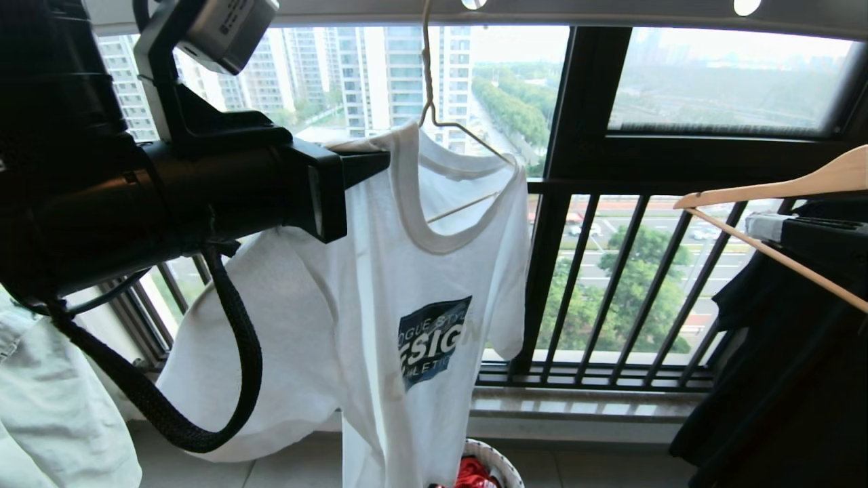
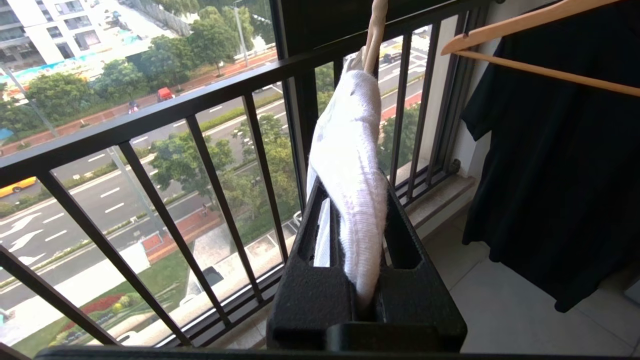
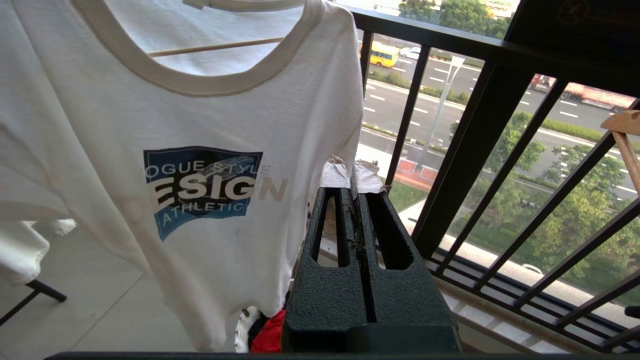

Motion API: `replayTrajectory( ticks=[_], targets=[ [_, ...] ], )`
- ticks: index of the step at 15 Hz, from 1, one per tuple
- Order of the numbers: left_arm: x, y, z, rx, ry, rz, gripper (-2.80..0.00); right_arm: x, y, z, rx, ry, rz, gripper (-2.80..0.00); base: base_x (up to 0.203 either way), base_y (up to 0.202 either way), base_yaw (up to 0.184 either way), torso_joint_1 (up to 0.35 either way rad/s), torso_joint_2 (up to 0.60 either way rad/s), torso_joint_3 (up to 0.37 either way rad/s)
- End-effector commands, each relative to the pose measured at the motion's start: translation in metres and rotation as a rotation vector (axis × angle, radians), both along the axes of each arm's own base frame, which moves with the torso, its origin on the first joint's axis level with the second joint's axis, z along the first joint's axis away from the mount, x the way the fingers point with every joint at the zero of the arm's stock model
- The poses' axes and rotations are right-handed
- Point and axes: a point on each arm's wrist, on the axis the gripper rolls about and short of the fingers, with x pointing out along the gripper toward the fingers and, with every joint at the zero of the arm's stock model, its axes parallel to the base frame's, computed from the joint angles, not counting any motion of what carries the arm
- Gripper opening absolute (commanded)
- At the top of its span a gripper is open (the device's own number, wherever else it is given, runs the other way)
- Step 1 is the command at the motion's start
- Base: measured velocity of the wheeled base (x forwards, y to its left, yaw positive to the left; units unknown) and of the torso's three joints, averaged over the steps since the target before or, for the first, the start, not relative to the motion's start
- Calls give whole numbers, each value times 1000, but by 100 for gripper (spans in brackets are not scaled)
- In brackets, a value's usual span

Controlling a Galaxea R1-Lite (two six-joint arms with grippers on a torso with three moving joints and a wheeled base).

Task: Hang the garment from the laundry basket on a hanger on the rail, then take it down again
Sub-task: Hang the clothes rack on the clothesline

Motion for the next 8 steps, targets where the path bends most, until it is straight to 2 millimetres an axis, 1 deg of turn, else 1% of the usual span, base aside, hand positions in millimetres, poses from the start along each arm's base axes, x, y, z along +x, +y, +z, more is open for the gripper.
replayTrajectory(
  ticks=[1,8],
  targets=[
    [3,-2,-4,8,11,2,-280,0,0,0,0,0,0,-280,0,0,0,0,0,0],
    [3,-2,-6,14,16,2,-280,0,0,0,-1,0,0,-280,0,0,0,0,0,0]
  ],
)
